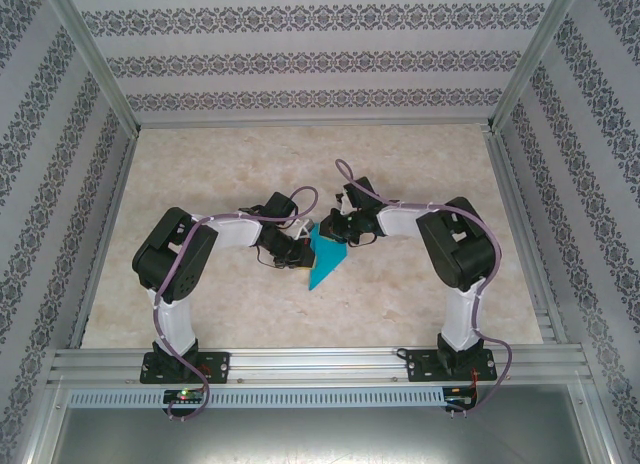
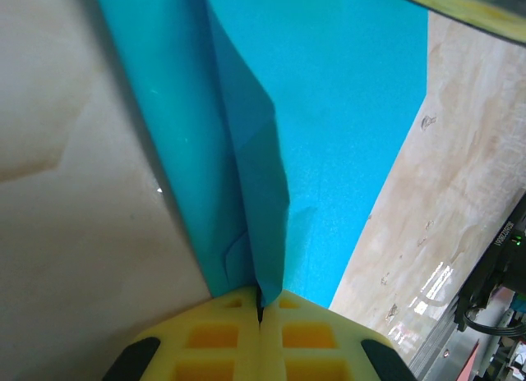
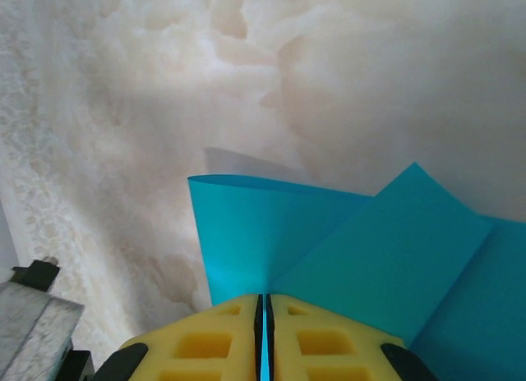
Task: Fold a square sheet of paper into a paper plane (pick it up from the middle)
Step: Fourth fold the wing at the center of the table.
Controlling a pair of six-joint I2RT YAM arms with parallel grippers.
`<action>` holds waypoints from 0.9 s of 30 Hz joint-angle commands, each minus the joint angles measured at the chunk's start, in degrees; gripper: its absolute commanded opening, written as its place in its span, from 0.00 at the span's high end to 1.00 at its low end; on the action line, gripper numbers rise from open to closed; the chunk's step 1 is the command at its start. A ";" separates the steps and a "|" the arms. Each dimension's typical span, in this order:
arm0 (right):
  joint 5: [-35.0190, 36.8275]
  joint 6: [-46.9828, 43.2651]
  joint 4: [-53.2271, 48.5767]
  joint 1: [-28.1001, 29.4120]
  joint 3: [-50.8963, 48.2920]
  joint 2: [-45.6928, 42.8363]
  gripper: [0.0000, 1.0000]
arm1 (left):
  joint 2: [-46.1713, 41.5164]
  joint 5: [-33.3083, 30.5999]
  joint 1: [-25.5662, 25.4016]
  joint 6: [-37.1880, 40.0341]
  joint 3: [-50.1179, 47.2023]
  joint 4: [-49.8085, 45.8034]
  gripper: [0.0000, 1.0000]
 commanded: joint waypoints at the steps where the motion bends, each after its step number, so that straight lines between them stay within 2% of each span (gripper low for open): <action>1: -0.94 -1.55 -1.05 -0.04 1.63 1.87 0.88 | 1.75 -6.40 -0.57 1.98 -2.11 -2.62 0.93; 8: 1.22 -4.23 -5.42 0.52 3.10 3.69 0.89 | 0.96 -6.31 -0.53 2.27 -1.27 -3.65 0.87; 13: 3.72 -6.60 -9.54 0.60 3.94 4.79 0.90 | -0.45 -6.57 -0.53 2.80 0.24 -5.65 0.78; 18: 4.19 -7.39 -10.54 0.79 4.00 5.28 0.91 | -1.97 -7.10 -0.47 3.18 2.19 -7.75 0.69; 27: 4.47 -7.88 -10.82 1.39 4.11 5.27 0.92 | -3.72 -9.21 -0.43 3.77 5.04 -11.08 0.62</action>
